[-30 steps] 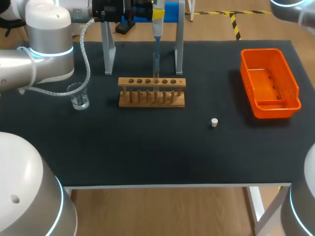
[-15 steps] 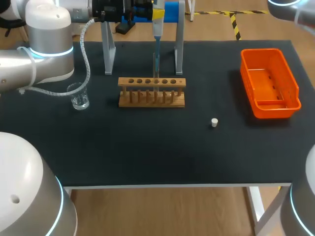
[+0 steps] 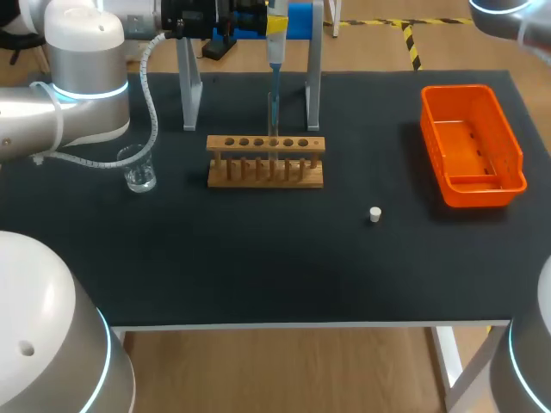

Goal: Invert the test tube, pick up the pipette, mount the tip to pipette, aspirate from beaker and dispense into the tube, eject the tip, return the pipette, and cap with the stopper.

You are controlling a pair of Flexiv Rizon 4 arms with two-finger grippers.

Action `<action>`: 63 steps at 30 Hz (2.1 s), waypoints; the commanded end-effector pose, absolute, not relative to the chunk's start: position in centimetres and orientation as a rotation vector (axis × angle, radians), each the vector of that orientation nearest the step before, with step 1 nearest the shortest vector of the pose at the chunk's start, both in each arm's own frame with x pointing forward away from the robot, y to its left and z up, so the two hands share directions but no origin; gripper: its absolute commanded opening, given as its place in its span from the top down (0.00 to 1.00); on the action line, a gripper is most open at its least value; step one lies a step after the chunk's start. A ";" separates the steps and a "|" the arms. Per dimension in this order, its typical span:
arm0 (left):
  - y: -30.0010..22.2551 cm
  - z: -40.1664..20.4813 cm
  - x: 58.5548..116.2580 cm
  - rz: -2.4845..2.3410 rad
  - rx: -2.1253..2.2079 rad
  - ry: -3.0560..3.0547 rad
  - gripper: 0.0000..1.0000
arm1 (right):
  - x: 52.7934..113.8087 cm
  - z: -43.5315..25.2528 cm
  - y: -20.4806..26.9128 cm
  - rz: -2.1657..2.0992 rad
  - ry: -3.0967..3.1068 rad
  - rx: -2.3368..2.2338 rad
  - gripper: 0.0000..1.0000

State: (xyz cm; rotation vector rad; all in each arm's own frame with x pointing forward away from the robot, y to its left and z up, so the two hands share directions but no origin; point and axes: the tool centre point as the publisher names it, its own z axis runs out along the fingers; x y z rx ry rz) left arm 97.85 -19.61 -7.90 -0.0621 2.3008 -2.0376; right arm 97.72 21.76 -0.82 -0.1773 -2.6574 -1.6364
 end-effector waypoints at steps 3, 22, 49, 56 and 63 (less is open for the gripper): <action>-19.6 -7.9 97.8 -2.039 -0.062 2.296 1.00 | 97.9 -1.1 21.7 -1.614 -2.660 -0.177 1.00; -19.6 -7.9 97.8 -2.039 -0.062 2.296 1.00 | 98.0 -2.3 22.0 -1.571 -2.665 -0.170 1.00; -19.6 -7.9 97.8 -2.039 -0.062 2.296 1.00 | 97.1 -0.8 20.6 -1.614 -2.690 -0.112 0.00; -19.6 -7.9 97.8 -2.039 -0.062 2.296 1.00 | 95.1 0.1 16.7 -1.691 -2.690 -0.005 0.00; -19.6 -7.9 97.8 -2.039 -0.062 2.296 1.00 | 92.8 -3.8 12.7 -1.638 -2.701 0.076 0.00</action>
